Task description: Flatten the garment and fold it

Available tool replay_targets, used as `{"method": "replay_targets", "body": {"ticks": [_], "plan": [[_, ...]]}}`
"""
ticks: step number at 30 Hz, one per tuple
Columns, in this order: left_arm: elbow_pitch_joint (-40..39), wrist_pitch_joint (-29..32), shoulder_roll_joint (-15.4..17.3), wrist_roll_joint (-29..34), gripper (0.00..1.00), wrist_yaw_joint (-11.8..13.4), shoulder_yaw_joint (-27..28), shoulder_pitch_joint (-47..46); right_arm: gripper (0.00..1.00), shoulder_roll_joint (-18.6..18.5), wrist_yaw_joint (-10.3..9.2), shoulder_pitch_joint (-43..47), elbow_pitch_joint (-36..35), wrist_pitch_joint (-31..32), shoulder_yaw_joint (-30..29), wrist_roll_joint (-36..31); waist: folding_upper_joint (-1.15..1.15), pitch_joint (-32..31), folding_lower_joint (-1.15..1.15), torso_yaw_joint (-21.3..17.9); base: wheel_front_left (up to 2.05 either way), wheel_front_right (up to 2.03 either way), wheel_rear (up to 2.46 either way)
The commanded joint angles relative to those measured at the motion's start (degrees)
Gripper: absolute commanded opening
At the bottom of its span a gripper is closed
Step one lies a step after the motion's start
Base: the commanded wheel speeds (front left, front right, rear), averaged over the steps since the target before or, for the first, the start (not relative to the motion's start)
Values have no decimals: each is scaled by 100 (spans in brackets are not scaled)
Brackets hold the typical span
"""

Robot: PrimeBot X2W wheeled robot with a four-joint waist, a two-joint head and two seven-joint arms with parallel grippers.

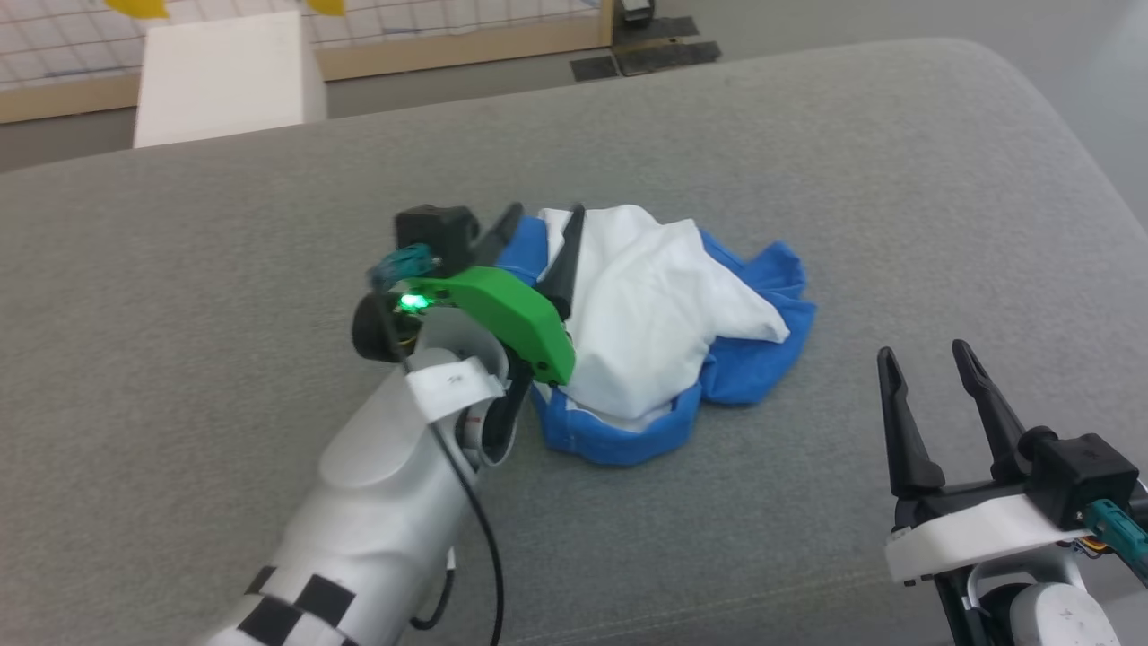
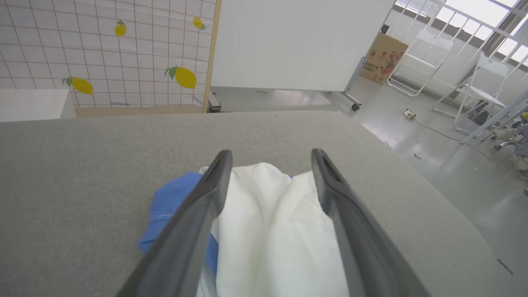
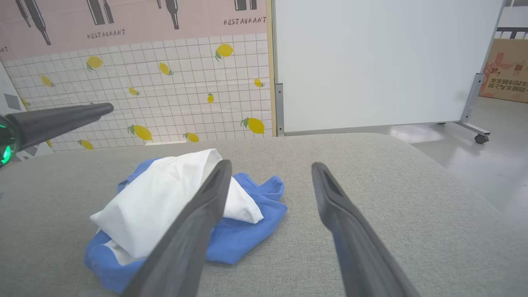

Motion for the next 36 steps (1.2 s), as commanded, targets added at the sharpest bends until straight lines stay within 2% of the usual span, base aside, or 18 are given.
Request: {"method": "replay_targets", "body": {"ticks": [1,5,8,11,14,20,26,33,36], "plan": [[-143,-218,150,72,100,14,89,214,100,2,-9,-49,-39,19,-29,-42,0,-124,0,273,0,0,0],[-818,-442,509,390,100,141,354,630,100,2,-9,-27,-130,85,-101,-101,0,-208,0,510,0,0,0],[-1641,-454,743,771,100,322,780,1134,100,2,-9,-8,-188,130,-166,-126,0,-243,0,667,0,0,0],[-2350,-455,871,1136,100,469,1206,1754,100,2,-9,-2,-221,166,-187,-143,0,-270,0,767,0,0,0],[-2873,-456,950,1422,100,515,1589,2404,100,2,-9,17,-247,199,-208,-158,0,-302,0,851,0,0,0],[-3444,-457,924,1765,100,415,2190,3330,100,2,-9,91,-256,247,-245,-184,0,-353,0,980,0,0,0],[-3781,-457,753,2122,100,407,2485,3932,100,2,-9,145,-235,299,-230,-199,0,-351,0,1082,0,0,0],[-3844,-457,549,2304,100,253,2689,4105,100,2,-9,129,-180,377,-172,-197,0,-311,0,1155,0,0,0],[-3818,-457,458,2366,100,173,2755,4096,100,2,-9,66,-34,620,-9,-135,0,-299,0,1174,0,0,0]]}}
